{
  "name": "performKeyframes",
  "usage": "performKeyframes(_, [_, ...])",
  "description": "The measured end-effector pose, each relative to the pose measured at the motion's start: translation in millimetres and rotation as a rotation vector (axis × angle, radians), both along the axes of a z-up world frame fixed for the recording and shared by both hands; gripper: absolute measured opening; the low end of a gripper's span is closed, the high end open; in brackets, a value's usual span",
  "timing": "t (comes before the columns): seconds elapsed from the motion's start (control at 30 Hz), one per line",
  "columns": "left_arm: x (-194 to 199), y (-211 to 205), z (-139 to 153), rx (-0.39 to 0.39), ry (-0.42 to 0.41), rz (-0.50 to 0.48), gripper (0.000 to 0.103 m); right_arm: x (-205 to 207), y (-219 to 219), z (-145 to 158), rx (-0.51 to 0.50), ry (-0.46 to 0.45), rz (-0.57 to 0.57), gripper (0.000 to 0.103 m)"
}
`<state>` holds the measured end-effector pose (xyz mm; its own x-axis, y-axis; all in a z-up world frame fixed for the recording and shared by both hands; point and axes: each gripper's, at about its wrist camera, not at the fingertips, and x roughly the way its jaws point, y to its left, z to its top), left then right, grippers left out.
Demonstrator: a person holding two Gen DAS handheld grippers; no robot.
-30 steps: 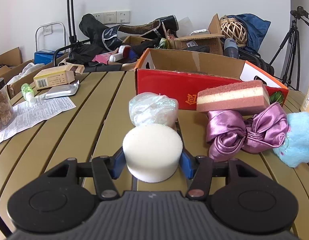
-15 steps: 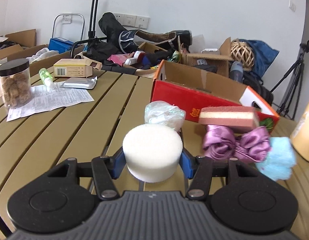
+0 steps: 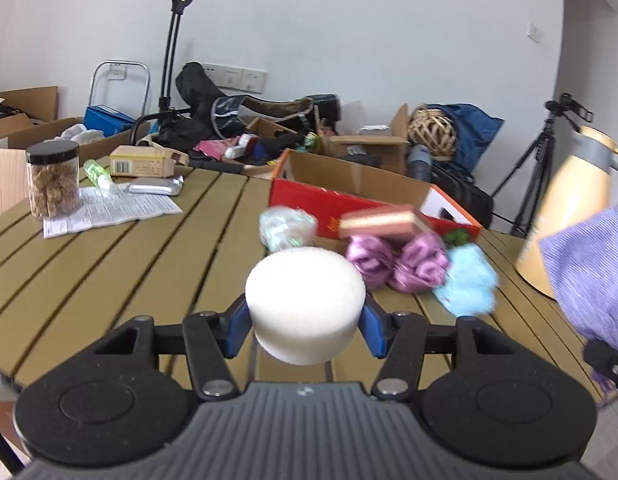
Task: Collect trash
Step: 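Carry the lavender pouch and white soap down over the black trash bin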
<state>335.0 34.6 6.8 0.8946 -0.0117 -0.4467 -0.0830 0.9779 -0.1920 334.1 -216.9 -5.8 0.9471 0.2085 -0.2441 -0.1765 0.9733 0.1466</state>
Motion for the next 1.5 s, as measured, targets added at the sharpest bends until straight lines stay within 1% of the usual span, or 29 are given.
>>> performKeyframes(0.1, [-20,-12,-6,0.017,-0.001,-0.037,0.057,-17,-1,-4,-0.003,-0.006,0.007,0.025])
performKeyframes(0.37, [-68,-31,-19,0.036,-0.012,-0.113,0.057,-59,5,-27,-0.033,0.032,0.047,0.025])
performKeyframes(0.5, [-87,-37,-28,0.043,0.003,-0.146,0.057,-78,10,-37,-0.052,0.052,0.073,0.025])
performKeyframes(0.63, [-101,-44,-40,0.062,0.039,-0.174,0.057,-92,16,-49,-0.066,0.093,0.098,0.025])
performKeyframes(0.7, [-107,-47,-49,0.073,0.067,-0.185,0.057,-96,16,-56,-0.063,0.126,0.107,0.025])
performKeyframes(0.9, [-127,-60,-83,0.106,0.182,-0.218,0.057,-105,18,-88,-0.038,0.278,0.137,0.025])
performKeyframes(1.03, [-139,-67,-103,0.129,0.250,-0.240,0.057,-110,20,-105,-0.037,0.352,0.148,0.025])
performKeyframes(1.33, [-150,-66,-121,0.147,0.332,-0.229,0.057,-113,17,-136,-0.029,0.511,0.129,0.025])
performKeyframes(1.5, [-149,-60,-138,0.171,0.415,-0.206,0.057,-110,17,-153,-0.031,0.591,0.117,0.025])
